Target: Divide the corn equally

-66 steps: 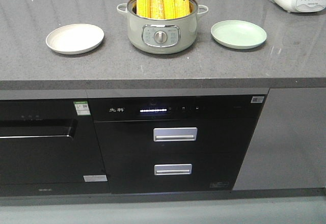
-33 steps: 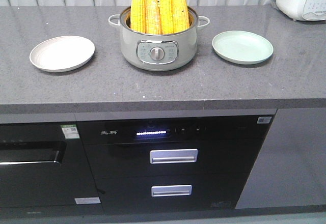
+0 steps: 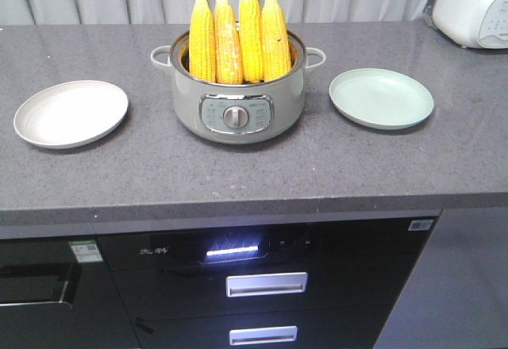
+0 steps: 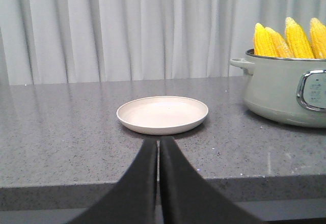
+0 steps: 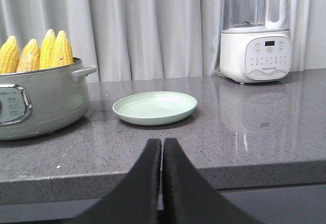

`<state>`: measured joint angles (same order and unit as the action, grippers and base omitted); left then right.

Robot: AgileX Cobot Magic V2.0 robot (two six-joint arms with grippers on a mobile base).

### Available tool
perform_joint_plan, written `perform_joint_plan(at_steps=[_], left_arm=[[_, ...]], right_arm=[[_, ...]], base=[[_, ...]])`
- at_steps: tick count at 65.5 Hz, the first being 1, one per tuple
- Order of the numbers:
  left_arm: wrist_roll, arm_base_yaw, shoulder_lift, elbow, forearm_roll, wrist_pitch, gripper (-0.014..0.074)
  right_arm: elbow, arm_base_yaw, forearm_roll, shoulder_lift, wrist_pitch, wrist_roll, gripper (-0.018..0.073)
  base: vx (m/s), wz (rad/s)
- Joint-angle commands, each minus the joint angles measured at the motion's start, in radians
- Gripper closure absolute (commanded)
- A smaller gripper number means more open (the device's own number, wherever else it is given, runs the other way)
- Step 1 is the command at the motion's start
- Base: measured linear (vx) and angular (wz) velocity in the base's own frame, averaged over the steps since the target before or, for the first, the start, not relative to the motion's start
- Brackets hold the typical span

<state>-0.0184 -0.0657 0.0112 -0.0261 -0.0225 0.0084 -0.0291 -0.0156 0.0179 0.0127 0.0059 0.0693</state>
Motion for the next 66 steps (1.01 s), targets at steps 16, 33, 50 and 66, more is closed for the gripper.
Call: perform_joint_plan(at_steps=[16, 33, 50, 66], left_arm=[[-0.008, 0.003, 0.016, -0.013, 0.010, -0.070, 0.0603], [-0.008, 0.003, 0.016, -0.013, 0.010, -0.070, 0.0603], [-0.008, 0.003, 0.016, -0.013, 0.010, -0.070, 0.0603], [-0.008, 0.003, 0.016, -0.013, 0.010, -0.070, 0.0603]], right_arm=[[-0.007, 0.000, 0.009, 0.003, -0.075, -0.007, 0.0566], [-0.007, 0.000, 0.009, 0.003, -0.075, -0.007, 0.0566], [-0.007, 0.000, 0.009, 0.003, -0.075, -0.007, 0.0566], [-0.007, 0.000, 0.009, 0.003, -0.075, -0.007, 0.0566]], base=[[0.15, 0.00], [0.13, 0.03], [0.11, 0.04], [0.09, 0.01]])
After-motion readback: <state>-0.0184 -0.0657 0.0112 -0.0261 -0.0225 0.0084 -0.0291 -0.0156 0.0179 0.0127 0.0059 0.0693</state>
